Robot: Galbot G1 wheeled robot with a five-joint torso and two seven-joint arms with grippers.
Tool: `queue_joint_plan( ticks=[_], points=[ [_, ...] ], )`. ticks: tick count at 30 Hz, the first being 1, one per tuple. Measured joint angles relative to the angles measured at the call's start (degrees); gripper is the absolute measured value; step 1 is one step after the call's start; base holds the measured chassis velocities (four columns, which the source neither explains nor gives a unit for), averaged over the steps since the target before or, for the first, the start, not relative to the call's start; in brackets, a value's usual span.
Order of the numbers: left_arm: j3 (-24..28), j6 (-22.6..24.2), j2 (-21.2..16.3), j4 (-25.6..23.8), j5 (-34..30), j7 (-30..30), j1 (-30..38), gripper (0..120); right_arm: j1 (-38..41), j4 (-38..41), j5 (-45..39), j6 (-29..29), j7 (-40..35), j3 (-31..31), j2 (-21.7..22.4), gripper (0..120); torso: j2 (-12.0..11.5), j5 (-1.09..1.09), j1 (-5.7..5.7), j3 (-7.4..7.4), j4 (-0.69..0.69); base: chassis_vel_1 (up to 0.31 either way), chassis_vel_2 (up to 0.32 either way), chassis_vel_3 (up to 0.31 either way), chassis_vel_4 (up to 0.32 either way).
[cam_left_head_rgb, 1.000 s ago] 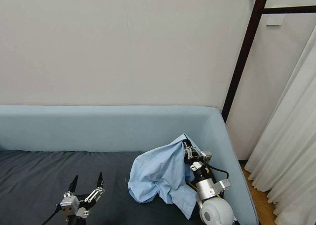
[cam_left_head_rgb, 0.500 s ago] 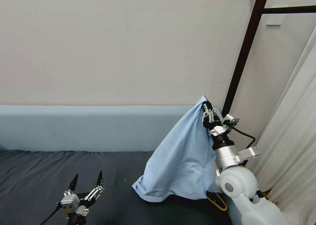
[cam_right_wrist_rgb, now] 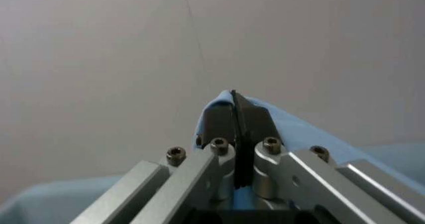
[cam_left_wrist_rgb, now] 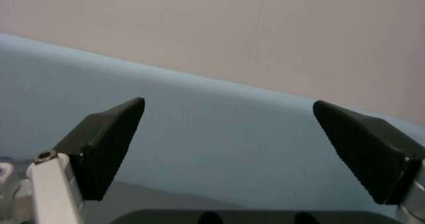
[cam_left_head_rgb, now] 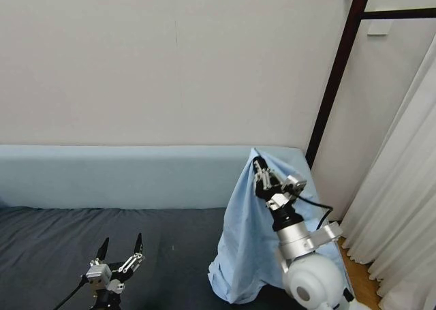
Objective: Pick up the clothes from the sofa and hang them on the clothes hanger.
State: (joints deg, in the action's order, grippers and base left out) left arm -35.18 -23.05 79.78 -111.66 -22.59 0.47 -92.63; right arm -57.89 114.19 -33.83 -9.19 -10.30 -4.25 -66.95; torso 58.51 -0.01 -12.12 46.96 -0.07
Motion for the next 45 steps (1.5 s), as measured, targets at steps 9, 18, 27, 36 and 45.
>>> queue_joint_plan(
  ticks=[9,18,27,36,45],
  points=[
    [-0.66,-0.66,0.13,-0.21,0.02,-0.09,-0.8,100,10.97,-26.34,4.65,-5.69,6.86,0.63,-3.13,0,0.0,0.01,0.0,0.01,0.01,0.0,0.0,0.0,0.0],
    [-1.74,-0.74,0.0,-0.95,0.02,-0.82,-1.59,100,23.26,-50.8,10.07,-9.92,17.17,0.27,-4.49,0,-0.01,0.0,-0.01,0.01,0.01,0.0,0.0,0.0,0.0],
    [-2.09,-0.99,0.26,-0.43,-0.01,-1.4,-1.48,100,13.93,-44.88,18.17,1.43,5.33,-3.49,-2.79,26,-0.01,0.0,-0.01,-0.01,0.01,0.0,0.0,0.0,0.0],
    [-1.49,-1.57,0.76,-1.06,0.15,-1.31,-1.54,100,-3.9,-20.13,13.1,14.08,-1.3,-3.07,6.4,59,0.0,-0.01,-0.01,-0.01,0.0,0.0,0.0,0.0,0.0],
    [-1.25,-1.69,0.84,-2.16,0.28,-1.22,-1.94,100,-18.78,-12.47,27.46,4.06,6.8,-0.38,9.26,92,0.01,-0.01,0.0,-0.01,0.0,0.0,0.0,0.0,0.0]
  ],
)
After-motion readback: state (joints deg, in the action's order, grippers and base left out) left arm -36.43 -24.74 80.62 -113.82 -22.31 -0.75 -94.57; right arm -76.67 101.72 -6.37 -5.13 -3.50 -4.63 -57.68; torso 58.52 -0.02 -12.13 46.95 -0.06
